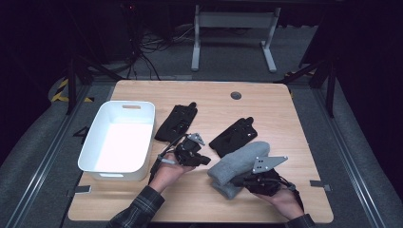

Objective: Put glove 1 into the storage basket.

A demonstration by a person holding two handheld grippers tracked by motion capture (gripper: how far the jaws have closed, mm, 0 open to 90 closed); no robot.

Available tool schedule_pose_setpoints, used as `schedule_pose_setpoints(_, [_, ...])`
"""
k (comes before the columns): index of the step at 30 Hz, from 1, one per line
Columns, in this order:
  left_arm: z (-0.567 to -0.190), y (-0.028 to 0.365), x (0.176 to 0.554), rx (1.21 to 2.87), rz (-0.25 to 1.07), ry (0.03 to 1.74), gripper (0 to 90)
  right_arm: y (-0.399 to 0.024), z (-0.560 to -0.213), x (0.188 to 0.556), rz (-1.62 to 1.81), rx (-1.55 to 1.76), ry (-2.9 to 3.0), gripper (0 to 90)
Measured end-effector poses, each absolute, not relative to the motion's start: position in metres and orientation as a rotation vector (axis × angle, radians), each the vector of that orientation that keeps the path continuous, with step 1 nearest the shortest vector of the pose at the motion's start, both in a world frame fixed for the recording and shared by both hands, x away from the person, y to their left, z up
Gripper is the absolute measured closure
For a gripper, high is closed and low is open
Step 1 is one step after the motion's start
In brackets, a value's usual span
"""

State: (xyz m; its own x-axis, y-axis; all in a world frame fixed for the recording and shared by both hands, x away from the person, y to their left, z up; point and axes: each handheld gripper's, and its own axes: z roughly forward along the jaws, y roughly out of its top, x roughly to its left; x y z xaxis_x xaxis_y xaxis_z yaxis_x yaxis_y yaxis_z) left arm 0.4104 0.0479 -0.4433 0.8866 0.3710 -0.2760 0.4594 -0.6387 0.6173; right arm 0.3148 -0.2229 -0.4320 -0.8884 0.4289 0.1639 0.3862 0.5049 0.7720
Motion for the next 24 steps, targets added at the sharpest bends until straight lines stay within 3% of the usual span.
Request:
schedule_pose_setpoints(9, [-0.445,0.038,0.403,2.3,-0.253,0.536,89.9,-0.22,-0.437,0.313,1.321,0.722,2.704,90.0])
schedule_pose_setpoints(20, [-0.434,0.036,0.388,2.301,-0.248,0.474,89.8,-0.229,-0.439,0.304,1.253,0.725,2.734,89.9])
schedule_pose_setpoints(24, [-0.432,0.036,0.388,2.285,-0.24,0.468,88.7,-0.244,-0.437,0.301,1.242,0.757,2.716,85.8])
